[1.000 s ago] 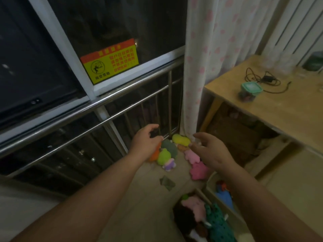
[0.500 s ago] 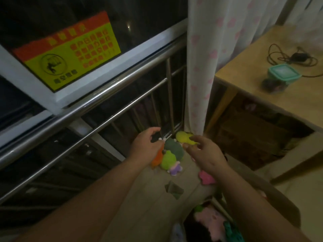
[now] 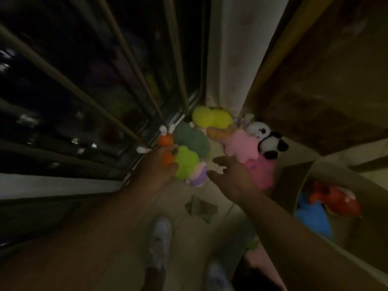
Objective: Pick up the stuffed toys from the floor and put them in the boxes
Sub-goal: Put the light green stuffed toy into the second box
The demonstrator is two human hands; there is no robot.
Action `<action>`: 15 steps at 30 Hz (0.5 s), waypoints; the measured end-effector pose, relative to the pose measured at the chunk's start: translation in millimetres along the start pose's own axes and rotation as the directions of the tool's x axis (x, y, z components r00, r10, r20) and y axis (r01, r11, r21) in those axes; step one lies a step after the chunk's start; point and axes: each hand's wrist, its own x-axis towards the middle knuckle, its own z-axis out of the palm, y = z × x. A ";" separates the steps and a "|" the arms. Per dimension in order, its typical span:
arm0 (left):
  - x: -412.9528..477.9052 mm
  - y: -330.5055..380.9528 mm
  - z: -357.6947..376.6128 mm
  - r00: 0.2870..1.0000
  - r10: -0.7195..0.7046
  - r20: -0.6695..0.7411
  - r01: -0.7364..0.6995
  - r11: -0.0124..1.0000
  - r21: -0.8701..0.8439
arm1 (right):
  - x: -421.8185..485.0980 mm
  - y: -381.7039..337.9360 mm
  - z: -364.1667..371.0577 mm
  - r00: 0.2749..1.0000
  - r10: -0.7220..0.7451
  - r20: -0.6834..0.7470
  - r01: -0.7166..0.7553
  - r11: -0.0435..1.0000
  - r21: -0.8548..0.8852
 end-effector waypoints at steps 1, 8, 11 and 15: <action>22.6 -20.5 15.7 1.000 -0.001 0.008 0.001 1.000 0.027 | 22.9 15.6 19.0 1.000 0.016 -0.005 -0.016 1.000 0.001; 150.3 -131.8 118.1 0.936 0.269 0.229 -0.348 0.810 0.472 | 152.2 112.7 132.3 0.993 0.121 0.017 -0.120 0.992 -0.038; 193.9 -157.4 150.1 0.905 0.299 0.302 -0.425 0.672 0.607 | 189.2 147.6 166.1 0.993 0.117 0.023 -0.116 0.992 -0.054; 232.7 -178.1 173.8 0.922 0.177 0.344 -0.377 0.613 0.694 | 229.8 173.9 195.8 0.980 0.191 0.060 -0.186 0.980 -0.070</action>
